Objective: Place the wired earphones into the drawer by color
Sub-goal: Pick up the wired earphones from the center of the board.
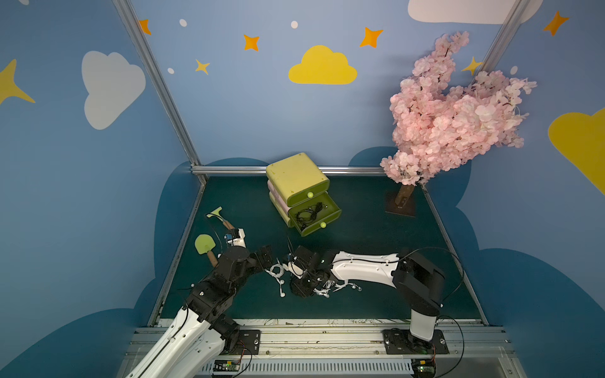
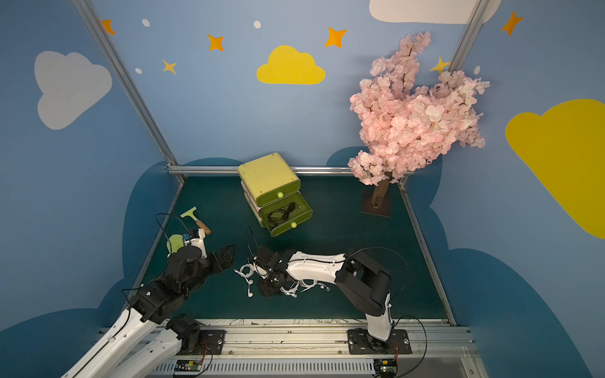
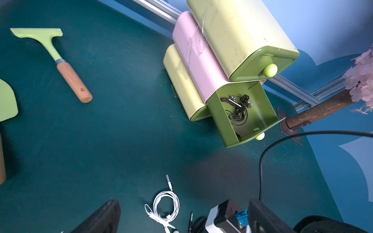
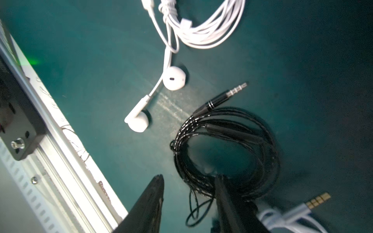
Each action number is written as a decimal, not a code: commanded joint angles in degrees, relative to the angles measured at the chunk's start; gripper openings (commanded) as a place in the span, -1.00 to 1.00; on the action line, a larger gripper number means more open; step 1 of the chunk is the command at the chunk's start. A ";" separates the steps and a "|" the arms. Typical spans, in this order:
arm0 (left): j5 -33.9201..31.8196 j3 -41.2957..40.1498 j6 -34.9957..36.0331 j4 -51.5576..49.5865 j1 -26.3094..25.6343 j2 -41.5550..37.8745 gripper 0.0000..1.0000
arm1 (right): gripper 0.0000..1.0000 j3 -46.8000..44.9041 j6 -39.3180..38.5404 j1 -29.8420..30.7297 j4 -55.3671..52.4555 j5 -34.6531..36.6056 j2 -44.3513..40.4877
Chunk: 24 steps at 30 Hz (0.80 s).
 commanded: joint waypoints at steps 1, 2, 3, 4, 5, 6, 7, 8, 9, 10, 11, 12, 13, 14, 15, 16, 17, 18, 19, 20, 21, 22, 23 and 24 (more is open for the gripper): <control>-0.52 -0.36 -0.06 -0.47 0.36 -0.42 1.00 | -0.10 1.93 -0.96 0.34 -2.39 1.02 1.43; -0.51 -0.42 -0.06 -0.47 0.36 -0.47 1.00 | -0.10 2.02 -0.95 0.37 -2.54 1.13 1.63; -0.54 -0.44 -0.06 -0.40 0.32 -0.47 1.00 | -0.11 2.07 -0.96 0.33 -2.57 1.23 1.85; -0.53 -0.51 -0.07 -0.38 0.31 -0.51 1.00 | -0.14 2.18 -0.94 0.36 -2.69 1.17 2.08; -0.48 -0.53 -0.09 -0.38 0.35 -0.55 1.00 | -0.16 2.25 -1.06 0.38 -2.87 1.15 2.31; -0.53 -0.53 -0.18 -0.38 0.29 -0.55 1.00 | -0.21 2.25 -1.03 0.39 -2.89 1.07 2.50; -0.53 -0.53 -0.02 -0.38 0.35 -0.60 1.00 | -0.28 2.42 -1.10 0.40 -3.05 0.98 2.62; -0.61 -0.53 -0.08 -0.44 0.37 -0.64 1.00 | -0.33 2.54 -1.03 0.37 -3.11 0.97 2.85; -0.57 -0.53 -0.18 -0.47 0.42 -0.72 1.00 | -0.38 2.64 -0.97 0.31 -3.22 0.91 3.02; -0.56 -0.53 -0.17 -0.43 0.45 -0.73 1.00 | -0.43 2.73 -0.97 0.29 -3.46 0.89 3.06; -0.50 -0.53 -0.16 -0.45 0.43 -0.85 1.00 | -0.45 2.81 -0.99 0.32 -3.59 0.97 3.09; -0.49 -0.53 -0.17 -0.47 0.42 -0.86 1.00 | -0.49 2.78 -0.94 0.31 -3.66 0.96 3.02; -0.54 -0.60 -0.22 -0.39 0.40 -0.91 1.00 | -0.54 2.81 -0.94 0.27 -3.73 0.92 2.99; -0.54 -0.62 -0.29 -0.38 0.45 -0.91 1.00 | -0.59 2.90 -0.94 0.27 -3.80 0.94 2.79; -0.54 -0.62 -0.29 -0.38 0.41 -0.94 1.00 | -0.65 2.94 -1.02 0.25 -4.01 0.97 2.65; -0.51 -0.71 -0.33 -0.38 0.42 -0.93 1.00 | -0.71 2.97 -1.04 0.23 -4.16 0.93 2.48; -0.44 -0.78 -0.41 -0.29 0.45 -0.91 1.00 | -0.76 2.93 -1.11 0.18 -4.29 0.97 2.24; -0.45 -0.84 -0.41 -0.21 0.39 -0.91 1.00 | -0.79 2.97 -1.08 0.09 -4.38 0.97 1.94; -0.35 -0.88 -0.44 -0.20 0.44 -0.91 1.00 | -0.84 2.85 -1.10 0.01 -4.38 0.80 1.62; -0.38 -0.88 -0.46 -0.20 0.44 -0.97 1.00 | -0.88 2.85 -1.09 -0.21 -4.38 0.43 1.17; -0.44 -0.88 -0.53 -0.20 0.44 -0.98 1.00 | -0.91 2.82 -1.03 -0.41 -4.37 0.00 0.84; -0.44 -0.93 -0.49 -0.20 0.43 -0.99 1.00 | -0.95 2.77 -0.95 -0.58 -4.30 -0.53 0.34; -0.44 -0.97 -0.49 -0.20 0.45 -1.08 1.00 | -0.97 2.82 -1.01 -0.83 -4.30 -1.00 -0.19; -0.41 -0.97 -0.50 -0.20 0.40 -1.04 1.00 | -0.97 2.80 -0.95 -1.07 -4.21 -1.44 -0.73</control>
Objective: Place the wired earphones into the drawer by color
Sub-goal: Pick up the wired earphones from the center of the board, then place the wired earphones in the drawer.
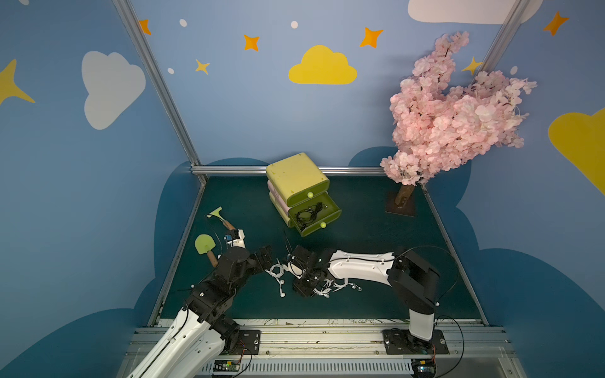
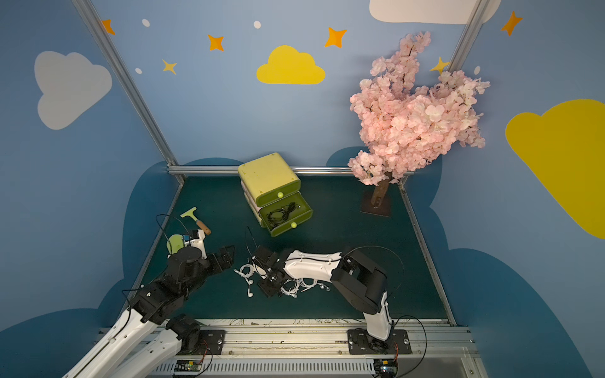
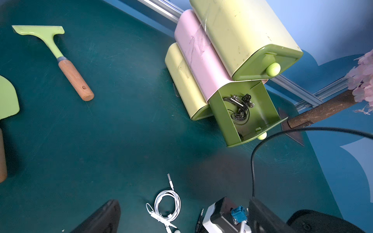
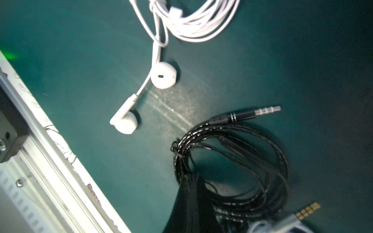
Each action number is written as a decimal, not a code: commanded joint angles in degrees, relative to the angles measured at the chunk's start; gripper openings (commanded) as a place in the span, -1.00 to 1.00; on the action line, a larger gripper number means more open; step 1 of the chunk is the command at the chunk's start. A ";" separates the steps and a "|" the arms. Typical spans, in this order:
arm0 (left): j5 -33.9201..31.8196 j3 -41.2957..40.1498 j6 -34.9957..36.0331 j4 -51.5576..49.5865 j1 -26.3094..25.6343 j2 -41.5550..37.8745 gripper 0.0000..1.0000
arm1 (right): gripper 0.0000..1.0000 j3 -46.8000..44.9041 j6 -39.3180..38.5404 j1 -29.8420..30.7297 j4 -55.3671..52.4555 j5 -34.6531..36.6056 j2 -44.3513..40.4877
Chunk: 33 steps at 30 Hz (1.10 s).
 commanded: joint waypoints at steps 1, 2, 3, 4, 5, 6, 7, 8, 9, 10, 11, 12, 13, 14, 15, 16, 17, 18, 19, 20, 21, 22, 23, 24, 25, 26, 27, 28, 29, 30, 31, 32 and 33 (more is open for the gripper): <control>-0.44 -0.51 -0.35 -0.20 0.20 -0.63 1.00 | -0.98 0.89 -0.11 -0.82 -1.72 -1.99 -3.04; -0.44 -0.51 -0.35 -0.20 0.22 -0.66 1.00 | -0.98 0.95 -0.11 -1.17 -1.65 -2.60 -3.68; -0.39 -0.54 -0.29 -0.20 0.30 -0.75 1.00 | -0.99 1.00 -0.16 -1.42 -1.52 -3.14 -4.29; -0.51 -0.60 -0.29 -0.29 0.23 -0.77 1.00 | -1.00 1.02 -0.16 -1.74 -1.26 -3.79 -4.98; -0.58 -0.60 -0.33 -0.42 0.31 -0.76 1.00 | -1.00 1.02 -0.03 -2.16 -1.08 -4.54 -5.63; -0.58 -0.69 -0.30 -0.47 0.33 -0.85 1.00 | -1.00 1.03 -0.07 -2.55 -1.01 -5.12 -6.12; -0.65 -0.73 -0.34 -0.55 0.31 -0.96 1.00 | -1.00 1.11 -0.05 -2.98 -0.93 -5.98 -6.66; -0.70 -0.82 -0.36 -0.63 0.27 -1.15 1.00 | -1.00 1.12 0.06 -3.52 -0.76 -6.54 -7.32; -0.64 -0.86 -0.44 -0.64 0.29 -1.36 1.00 | -1.00 1.26 0.12 -3.96 -0.73 -7.07 -7.84; -0.70 -0.93 -0.46 -0.79 0.33 -1.66 1.00 | -1.00 1.26 0.20 -4.50 -0.62 -7.71 -8.50; -0.76 -0.95 -0.50 -0.86 0.26 -1.83 1.00 | -1.00 1.36 0.19 -4.94 -0.37 -8.36 -9.10; -0.85 -1.03 -0.46 -0.99 0.27 -2.09 1.00 | -1.00 1.50 0.19 -5.50 -0.18 -9.09 -9.65; -0.88 -1.04 -0.55 -1.15 0.32 -2.33 1.00 | -1.00 1.62 0.32 -6.06 0.02 -9.70 -10.35; -0.92 -0.96 -0.46 -1.30 0.32 -2.47 1.00 | -1.00 1.75 0.41 -6.48 0.25 -10.25 -10.87; -1.05 -0.87 -0.46 -1.42 0.27 -2.64 1.00 | -1.00 2.00 0.42 -6.93 0.43 -11.04 -11.41; -1.03 -0.78 -0.36 -1.52 0.32 -2.77 1.00 | -1.00 2.28 0.54 -7.45 0.56 -11.66 -11.92; -1.07 -0.73 -0.33 -1.61 0.21 -2.82 1.00 | -1.00 2.70 0.59 -7.81 0.57 -12.06 -12.39; -1.12 -0.62 -0.34 -1.69 0.34 -2.82 1.00 | -1.00 3.10 0.59 -8.18 0.68 -12.50 -12.86; -1.00 -0.54 -0.29 -1.70 0.34 -2.82 1.00 | -1.00 3.53 0.57 -8.61 0.59 -12.98 -13.32; -1.04 -0.45 -0.21 -1.70 0.33 -2.76 1.00 | -1.00 3.99 0.59 -8.98 0.57 -13.28 -13.74; -0.90 -0.38 -0.12 -1.70 0.31 -2.68 1.00 | -1.00 4.39 0.66 -9.39 0.57 -13.54 -14.22; -0.90 -0.34 -0.12 -1.70 0.32 -2.56 1.00 | -1.00 4.84 0.68 -9.84 0.57 -13.91 -14.70; -0.84 -0.25 -0.14 -1.70 0.34 -2.47 1.00 | -1.00 5.23 0.76 -10.27 0.50 -14.17 -15.11; -0.77 -0.25 -0.12 -1.61 0.31 -2.38 1.00 | -1.00 5.73 0.78 -10.79 0.57 -14.53 -15.63; -0.71 -0.25 -0.05 -1.53 0.33 -2.36 1.00 | -1.00 6.19 0.86 -11.32 0.61 -14.97 -16.11; -0.66 -0.17 -0.02 -1.52 0.32 -2.29 1.00 | -1.00 6.69 0.81 -11.83 0.50 -15.24 -16.47; -0.60 -0.16 -0.01 -1.52 0.30 -2.21 1.00 | -1.00 7.22 0.74 -12.41 0.41 -15.40 -16.95; -0.61 -0.08 0.01 -1.52 0.34 -2.21 1.00 | -1.00 7.90 0.59 -12.98 0.18 -15.52 -17.33; -0.61 -0.07 0.14 -1.52 0.26 -2.16 1.00 | -1.00 8.41 0.59 -13.51 0.05 -15.53 -17.61; -0.55 -0.07 0.13 -1.45 0.32 -2.13 1.00 | -1.00 8.82 0.54 -14.14 0.05 -15.46 -17.97; -0.50 -0.07 0.15 -1.39 0.34 -2.16 1.00 | -1.00 9.29 0.57 -14.72 0.04 -15.31 -18.23; -0.38 -0.07 0.15 -1.30 0.27 -2.14 1.00 | -1.00 9.69 0.59 -15.30 0.01 -15.03 -18.51; -0.21 -0.07 0.18 -1.21 0.32 -2.03 1.00 | -1.00 10.03 0.90 -15.96 0.04 -14.64 -18.69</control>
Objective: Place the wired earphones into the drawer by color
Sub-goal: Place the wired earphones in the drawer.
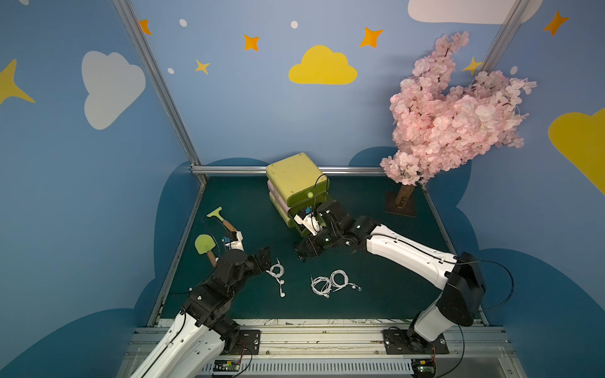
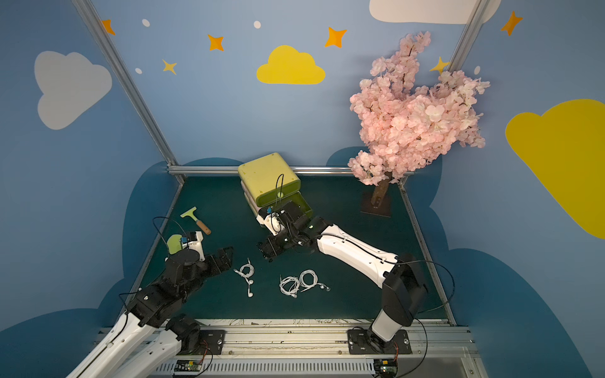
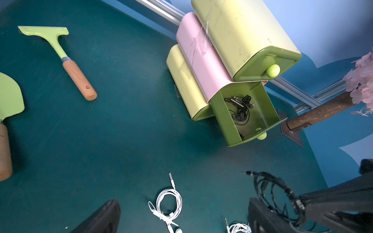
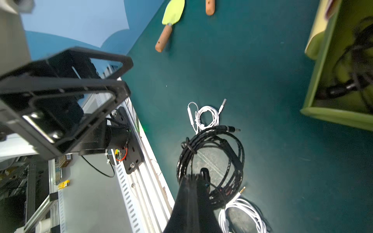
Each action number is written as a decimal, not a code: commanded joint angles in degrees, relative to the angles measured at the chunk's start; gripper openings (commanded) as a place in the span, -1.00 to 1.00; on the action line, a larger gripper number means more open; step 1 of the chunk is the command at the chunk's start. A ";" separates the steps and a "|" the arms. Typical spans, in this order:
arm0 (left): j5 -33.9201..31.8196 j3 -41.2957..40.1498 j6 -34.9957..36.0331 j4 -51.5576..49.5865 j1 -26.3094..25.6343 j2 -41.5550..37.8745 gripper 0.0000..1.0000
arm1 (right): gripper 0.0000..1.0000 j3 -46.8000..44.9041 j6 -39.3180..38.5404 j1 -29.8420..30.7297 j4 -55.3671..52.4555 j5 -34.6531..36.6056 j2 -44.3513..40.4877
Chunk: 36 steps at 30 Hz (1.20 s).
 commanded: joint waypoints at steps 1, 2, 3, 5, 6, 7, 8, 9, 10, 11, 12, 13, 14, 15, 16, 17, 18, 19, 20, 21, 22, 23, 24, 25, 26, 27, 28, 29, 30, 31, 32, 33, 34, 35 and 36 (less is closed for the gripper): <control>0.28 0.65 0.39 -0.25 0.29 0.02 1.00 | -1.00 2.13 0.53 -1.78 0.17 0.17 -2.19; 0.45 0.65 0.41 -0.10 0.26 0.09 1.00 | -1.00 2.41 0.54 -2.44 0.54 0.38 -2.42; 0.65 0.65 0.44 0.02 0.29 0.33 1.00 | -1.00 2.42 0.74 -3.00 1.14 0.64 -2.69; 1.10 0.56 0.48 0.37 0.31 0.57 1.00 | -1.00 2.13 -0.11 -4.32 2.99 0.74 -3.33; 1.44 0.52 0.39 0.62 0.30 0.75 1.00 | -1.00 2.00 -0.42 -5.10 4.02 0.70 -3.68; 1.80 0.40 0.31 0.94 0.32 0.92 1.00 | -1.00 1.78 -0.76 -5.83 5.20 0.83 -3.93; 2.29 0.23 0.21 1.40 0.28 1.18 1.00 | -1.00 1.60 -0.70 -6.50 6.18 1.11 -4.06; 2.69 0.12 0.05 1.74 0.26 1.51 1.00 | -1.00 1.55 -0.76 -7.31 7.08 1.52 -4.07; 3.01 -0.01 -0.03 2.00 0.30 1.85 1.00 | -1.00 1.63 -0.88 -8.07 7.49 1.70 -3.95; 3.36 -0.13 -0.14 2.28 0.29 2.21 1.00 | -1.00 1.89 -1.10 -8.94 8.04 2.07 -3.69; 3.68 -0.29 -0.28 2.56 0.30 2.58 1.00 | -1.00 2.34 -1.23 -9.74 8.23 2.23 -3.14; 3.88 -0.38 -0.44 2.75 0.28 2.77 1.00 | -1.00 2.91 -1.40 -10.40 8.20 2.32 -2.86; 4.04 -0.56 -0.57 2.97 0.29 2.97 1.00 | -1.00 3.38 -1.69 -11.11 8.46 2.89 -2.38; 4.17 -0.73 -0.72 3.21 0.32 3.06 1.00 | -1.00 3.68 -1.72 -11.76 8.99 3.48 -1.85; 4.20 -0.96 -0.89 3.43 0.31 3.06 1.00 | -1.00 4.08 -1.68 -12.37 9.23 3.51 -1.34; 4.32 -1.22 -1.00 3.71 0.28 3.06 1.00 | -1.00 4.63 -1.54 -13.11 9.53 3.56 -0.70; 4.41 -1.44 -1.11 3.96 0.32 2.97 1.00 | -1.00 4.77 -1.12 -13.80 10.48 3.68 -0.03; 4.49 -1.62 -1.24 4.07 0.31 2.95 1.00 | -1.00 4.89 -0.76 -14.36 11.32 3.61 0.49; 4.51 -1.85 -1.41 4.24 0.32 2.97 1.00 | -1.00 5.06 -0.38 -15.05 12.36 3.60 1.10; 4.59 -1.98 -1.44 4.30 0.29 3.00 1.00 | -1.00 5.17 -0.05 -15.58 13.44 3.84 1.84; 4.69 -2.07 -1.55 4.34 0.24 3.05 1.00 | -1.00 5.50 0.21 -15.98 14.10 3.87 2.55; 4.84 -2.24 -1.67 4.43 0.26 3.13 1.00 | -1.00 6.02 0.46 -16.48 14.44 3.86 3.35; 4.87 -2.33 -1.80 4.51 0.29 3.14 1.00 | -1.00 6.61 0.77 -16.92 14.99 3.78 4.18; 4.94 -2.42 -1.86 4.65 0.25 3.23 1.00 | -1.00 6.97 1.17 -17.27 15.74 3.78 4.88; 5.11 -2.59 -2.01 4.84 0.32 3.25 1.00 | -1.00 7.22 1.52 -17.55 16.66 3.65 5.72; 5.20 -2.82 -2.13 5.08 0.27 3.37 1.00 | -1.00 7.46 1.66 -17.72 17.90 3.03 6.60; 5.29 -2.99 -2.25 5.28 0.24 3.47 1.00 | -1.00 7.68 2.10 -17.93 18.60 2.90 7.33; 5.45 -3.17 -2.32 5.56 0.28 3.54 1.00 | -1.00 8.00 2.55 -18.04 19.44 2.90 8.28; 5.47 -3.35 -2.44 5.73 0.31 3.74 1.00 | -1.00 8.31 2.90 -18.04 19.86 2.81 9.09; 5.48 -3.48 -2.45 5.71 0.30 3.83 1.00 | -1.00 8.59 3.23 -18.04 20.12 2.85 9.72; 5.48 -3.53 -2.48 5.75 0.32 4.01 1.00 | -1.00 8.91 3.72 -18.04 20.14 2.90 10.45; 5.48 -3.53 -2.50 5.67 0.31 4.15 1.00 | -1.00 9.19 4.14 -18.04 20.07 2.90 11.14; 5.48 -3.57 -2.44 5.66 0.28 4.09 1.00 | -1.00 9.34 4.42 -18.05 20.16 2.90 11.67; 5.39 -3.61 -2.44 5.66 0.32 4.06 1.00 | -1.00 9.19 4.63 -18.04 20.44 2.90 12.15; 5.39 -3.74 -2.44 5.66 0.26 4.03 1.00 | -1.00 8.80 4.90 -18.04 20.84 2.90 12.49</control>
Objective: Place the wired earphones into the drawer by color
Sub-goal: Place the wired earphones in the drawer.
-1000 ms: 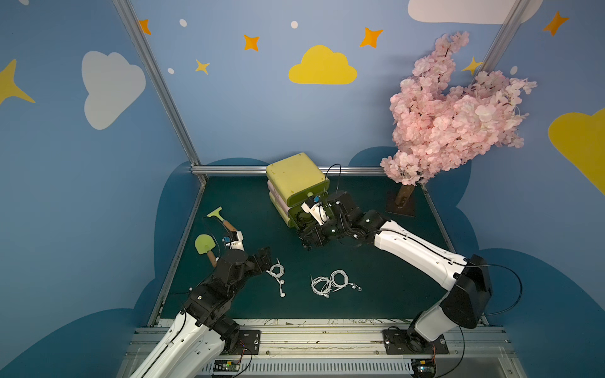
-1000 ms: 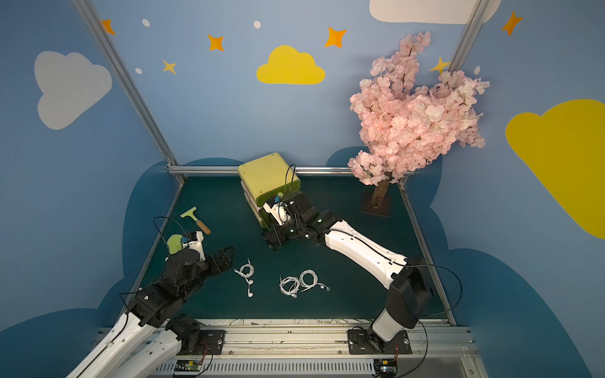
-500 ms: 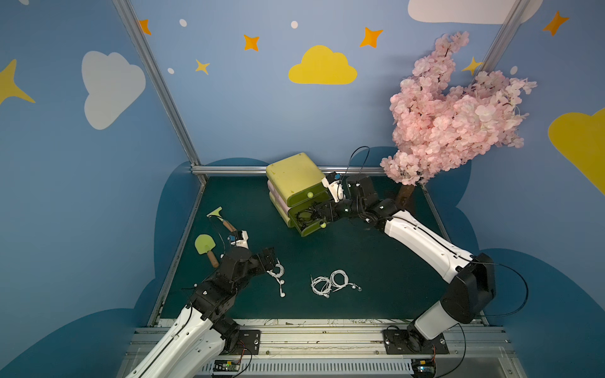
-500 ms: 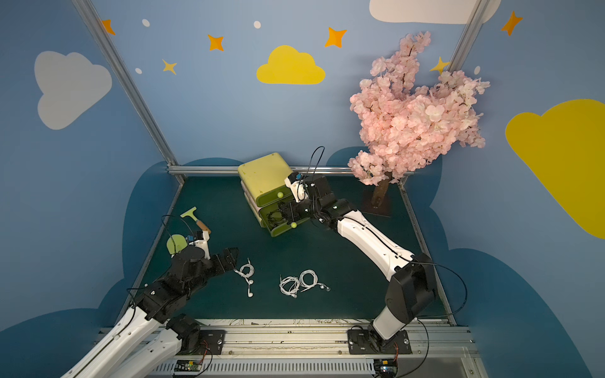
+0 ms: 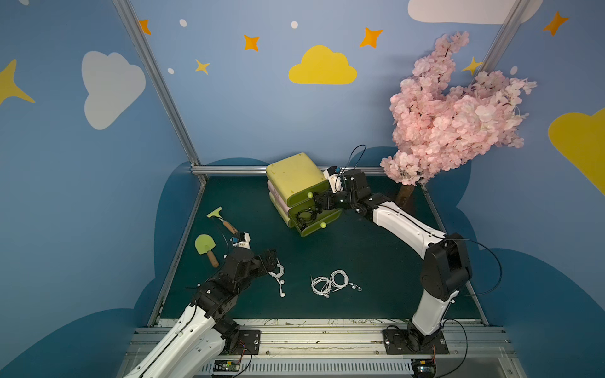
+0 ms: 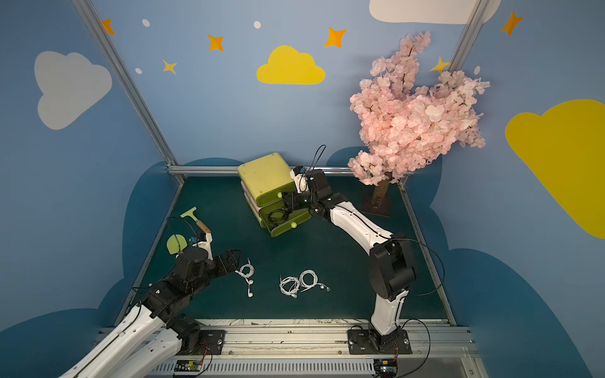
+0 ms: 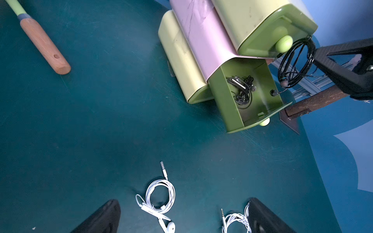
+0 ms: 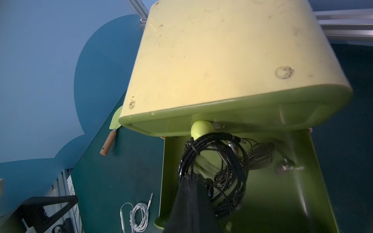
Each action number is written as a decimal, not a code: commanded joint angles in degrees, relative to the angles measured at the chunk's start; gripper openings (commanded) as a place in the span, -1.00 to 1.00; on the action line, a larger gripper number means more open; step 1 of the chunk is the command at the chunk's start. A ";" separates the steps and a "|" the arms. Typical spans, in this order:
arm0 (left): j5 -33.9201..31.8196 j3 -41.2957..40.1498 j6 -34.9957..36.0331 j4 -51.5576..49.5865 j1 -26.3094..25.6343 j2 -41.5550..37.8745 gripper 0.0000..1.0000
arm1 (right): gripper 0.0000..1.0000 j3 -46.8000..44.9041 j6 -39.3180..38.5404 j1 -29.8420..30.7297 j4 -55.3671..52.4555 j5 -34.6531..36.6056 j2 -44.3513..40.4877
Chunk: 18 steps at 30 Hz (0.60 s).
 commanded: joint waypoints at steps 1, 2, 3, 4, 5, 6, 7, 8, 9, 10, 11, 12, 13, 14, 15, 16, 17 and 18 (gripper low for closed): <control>0.23 -0.40 -0.15 0.94 0.26 -0.30 1.00 | -1.00 0.99 1.75 -0.01 3.19 -0.43 1.19; 0.23 -0.59 -0.24 1.04 0.30 -0.27 1.00 | -1.00 0.70 1.99 -0.01 3.51 -0.52 1.45; 0.31 -0.64 -0.17 1.14 0.28 -0.30 1.00 | -1.00 0.38 2.24 -0.01 3.61 -0.54 1.72; 0.35 -0.69 -0.29 1.14 0.30 -0.28 1.00 | -1.00 0.12 2.41 -0.01 3.74 -0.54 1.85; 0.40 -0.64 -0.33 1.21 0.27 -0.30 1.00 | -1.00 -0.20 2.52 0.10 3.87 -0.45 1.95; 0.45 -0.62 -0.30 1.35 0.27 -0.30 1.00 | -1.00 -0.45 2.61 0.08 3.88 -0.45 2.04; 0.49 -0.52 -0.28 1.40 0.29 -0.23 1.00 | -1.00 -0.64 2.65 0.10 3.82 -0.38 2.04; 0.58 -0.28 -0.21 1.55 0.27 -0.17 1.00 | -1.00 -0.95 2.69 0.08 3.86 -0.27 2.04; 0.67 0.03 -0.06 1.55 0.28 -0.07 1.00 | -1.00 -1.16 2.70 0.04 3.84 -0.19 1.95; 0.67 0.54 0.14 1.60 0.33 0.13 1.00 | -1.00 -1.21 2.71 0.01 3.71 -0.14 1.85; 0.58 1.22 0.50 1.58 0.29 0.51 1.00 | -0.89 -1.31 2.70 -0.01 3.53 0.03 1.61; 0.50 1.92 0.70 1.45 0.32 0.87 1.00 | -0.80 -1.35 2.59 -0.01 3.28 0.16 1.38; 0.42 2.80 1.02 1.40 0.32 1.37 1.00 | -0.66 -1.31 2.56 -0.01 2.93 0.25 1.11; 0.40 3.68 1.14 1.39 0.35 1.95 1.00 | -0.53 -1.44 2.55 -0.01 2.75 0.42 0.70; 0.56 4.36 1.23 1.62 0.31 2.31 1.00 | -0.47 -1.52 2.53 -0.01 2.57 0.52 0.25; 0.97 5.09 1.40 2.11 0.38 2.99 1.00 | -0.42 -1.71 2.54 -0.01 2.44 0.52 -0.34; 1.30 5.80 1.54 2.58 0.37 3.78 1.00 | -0.36 -1.89 2.48 -0.01 2.17 0.61 -0.95; 1.53 6.41 1.67 3.05 0.40 4.43 1.00 | -0.31 -2.13 2.47 -0.01 1.97 0.69 -1.61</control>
